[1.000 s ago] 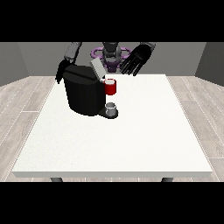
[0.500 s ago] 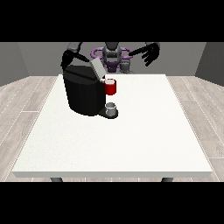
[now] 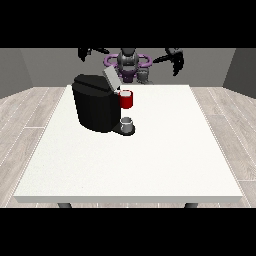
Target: Insert the coffee pod into the coffee machine and close the lid
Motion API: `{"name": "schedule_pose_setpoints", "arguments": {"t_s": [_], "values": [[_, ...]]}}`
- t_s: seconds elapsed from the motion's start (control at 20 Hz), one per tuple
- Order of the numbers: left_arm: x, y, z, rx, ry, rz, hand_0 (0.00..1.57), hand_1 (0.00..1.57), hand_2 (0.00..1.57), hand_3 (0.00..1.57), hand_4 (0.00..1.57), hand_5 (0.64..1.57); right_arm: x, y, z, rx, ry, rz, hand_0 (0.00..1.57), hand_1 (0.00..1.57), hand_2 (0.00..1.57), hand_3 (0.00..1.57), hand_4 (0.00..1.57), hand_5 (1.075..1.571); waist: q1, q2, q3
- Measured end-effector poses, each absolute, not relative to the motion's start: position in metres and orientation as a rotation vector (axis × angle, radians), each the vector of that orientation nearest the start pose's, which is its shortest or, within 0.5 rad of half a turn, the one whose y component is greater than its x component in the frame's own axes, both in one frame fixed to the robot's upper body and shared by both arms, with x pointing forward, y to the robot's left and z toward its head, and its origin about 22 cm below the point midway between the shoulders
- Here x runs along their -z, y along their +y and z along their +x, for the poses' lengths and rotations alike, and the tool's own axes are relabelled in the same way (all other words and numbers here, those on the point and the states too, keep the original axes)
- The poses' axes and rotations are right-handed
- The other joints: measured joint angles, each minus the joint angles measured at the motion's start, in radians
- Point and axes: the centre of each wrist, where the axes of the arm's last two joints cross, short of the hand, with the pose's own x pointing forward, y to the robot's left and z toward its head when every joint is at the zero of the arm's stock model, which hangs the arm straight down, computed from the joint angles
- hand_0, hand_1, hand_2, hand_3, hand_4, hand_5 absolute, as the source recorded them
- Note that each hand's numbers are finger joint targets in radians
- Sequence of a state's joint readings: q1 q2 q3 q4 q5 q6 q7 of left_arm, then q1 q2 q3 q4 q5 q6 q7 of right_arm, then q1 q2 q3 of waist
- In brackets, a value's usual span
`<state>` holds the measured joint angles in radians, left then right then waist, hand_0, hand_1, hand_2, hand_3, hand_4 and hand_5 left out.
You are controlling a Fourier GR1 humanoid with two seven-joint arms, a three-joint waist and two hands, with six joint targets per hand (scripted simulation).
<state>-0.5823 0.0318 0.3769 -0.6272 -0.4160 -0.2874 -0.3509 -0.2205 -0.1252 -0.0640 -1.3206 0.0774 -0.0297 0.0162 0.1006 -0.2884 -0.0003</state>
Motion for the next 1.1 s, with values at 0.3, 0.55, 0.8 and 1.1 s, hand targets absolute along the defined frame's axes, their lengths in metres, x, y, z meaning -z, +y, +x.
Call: {"name": "schedule_pose_setpoints", "arguments": {"t_s": [0.3,0.55,0.8,1.1], "values": [[0.056,0.23,0.347,0.34,-1.453,-0.17,0.0,0.0,0.0,0.0,0.41,1.571,-0.02,-0.269,0.313,-0.123,-1.533,-0.211,0.0,0.0,0.0,0.0,0.0,1.571,0.061,0.031,0.0004],[0.046,0.222,0.344,0.347,-1.489,-0.189,0.0,0.0,0.0,0.0,0.39,1.571,-0.035,-0.283,0.333,-0.072,-1.512,-0.193,0.0,0.0,0.0,0.0,0.08,1.571,0.099,0.071,0.0006],[0.032,0.22,0.34,0.343,-1.523,-0.184,0.0,0.0,0.0,0.0,0.36,1.571,-0.041,-0.288,0.347,0.007,-1.494,-0.142,0.0,0.0,0.0,0.0,0.18,1.571,0.121,0.111,0.0008],[0.017,0.225,0.329,0.323,-1.564,-0.156,0.0,0.0,0.0,0.0,0.26,1.571,-0.046,-0.283,0.359,0.005,-1.473,-0.101,0.0,0.0,0.0,0.0,0.0,1.571,0.114,0.162,0.0006]]}}
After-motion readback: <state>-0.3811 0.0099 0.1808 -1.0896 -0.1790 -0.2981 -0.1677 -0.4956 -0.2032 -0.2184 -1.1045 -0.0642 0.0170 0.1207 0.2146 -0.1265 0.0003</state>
